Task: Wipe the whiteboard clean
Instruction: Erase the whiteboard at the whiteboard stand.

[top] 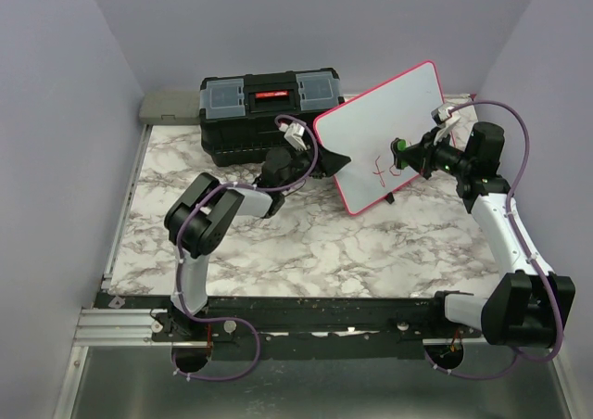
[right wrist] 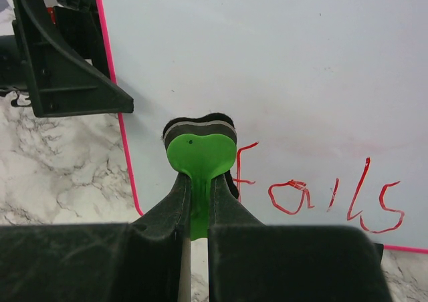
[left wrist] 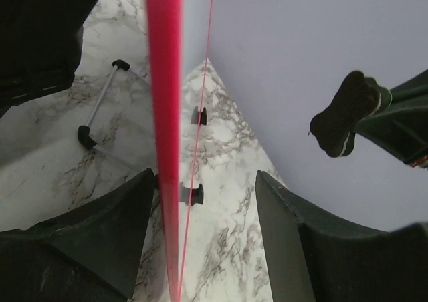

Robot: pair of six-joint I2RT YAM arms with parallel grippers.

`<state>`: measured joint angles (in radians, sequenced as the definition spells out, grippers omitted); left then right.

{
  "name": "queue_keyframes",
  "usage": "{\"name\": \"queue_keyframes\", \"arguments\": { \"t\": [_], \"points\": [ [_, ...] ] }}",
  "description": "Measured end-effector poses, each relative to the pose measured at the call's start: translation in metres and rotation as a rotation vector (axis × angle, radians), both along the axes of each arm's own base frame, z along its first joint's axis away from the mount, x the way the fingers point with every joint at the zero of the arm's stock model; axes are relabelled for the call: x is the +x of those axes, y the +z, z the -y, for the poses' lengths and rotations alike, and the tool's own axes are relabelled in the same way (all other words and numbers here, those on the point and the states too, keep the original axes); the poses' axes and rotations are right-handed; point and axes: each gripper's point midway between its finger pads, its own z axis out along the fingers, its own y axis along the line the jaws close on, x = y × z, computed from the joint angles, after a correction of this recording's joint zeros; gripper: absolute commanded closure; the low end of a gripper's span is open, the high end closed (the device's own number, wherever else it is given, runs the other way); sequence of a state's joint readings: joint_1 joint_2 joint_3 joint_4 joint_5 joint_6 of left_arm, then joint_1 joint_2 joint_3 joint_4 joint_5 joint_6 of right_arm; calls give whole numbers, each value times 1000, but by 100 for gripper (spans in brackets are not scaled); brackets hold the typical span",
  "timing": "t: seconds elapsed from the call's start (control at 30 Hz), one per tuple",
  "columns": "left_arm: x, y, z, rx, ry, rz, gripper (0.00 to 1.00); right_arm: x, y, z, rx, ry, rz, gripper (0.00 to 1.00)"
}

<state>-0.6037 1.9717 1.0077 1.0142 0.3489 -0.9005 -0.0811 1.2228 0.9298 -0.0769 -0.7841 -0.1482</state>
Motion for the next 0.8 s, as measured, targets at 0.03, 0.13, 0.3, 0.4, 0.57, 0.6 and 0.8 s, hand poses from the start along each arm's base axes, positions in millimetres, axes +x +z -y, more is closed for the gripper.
{"name": "queue_keyframes", "arguments": {
  "t": [0.03,0.13,0.3,0.4,0.57,0.6,0.8],
  "points": [
    [2,-1,0,-25,11,-14,39,0,0,0,1,1,0,99],
    [7,-1,1,-77,37,-35,39,0,0,0,2,3,0,99],
    [8,6,5,-144,62,-41,42,-1,0,1,4,3,0,99],
    [6,7,10,-174,62,-35,46,-1,1,1,6,5,0,99],
    [8,-5,18,-186,57,-57,64,0,1,4,7,-2,0,99],
    [9,-6,18,-188,57,-58,72,0,1,4,7,-2,0,99],
    [13,-11,18,-166,60,-38,100,0,1,6,8,-6,0,99]
  ]
}}
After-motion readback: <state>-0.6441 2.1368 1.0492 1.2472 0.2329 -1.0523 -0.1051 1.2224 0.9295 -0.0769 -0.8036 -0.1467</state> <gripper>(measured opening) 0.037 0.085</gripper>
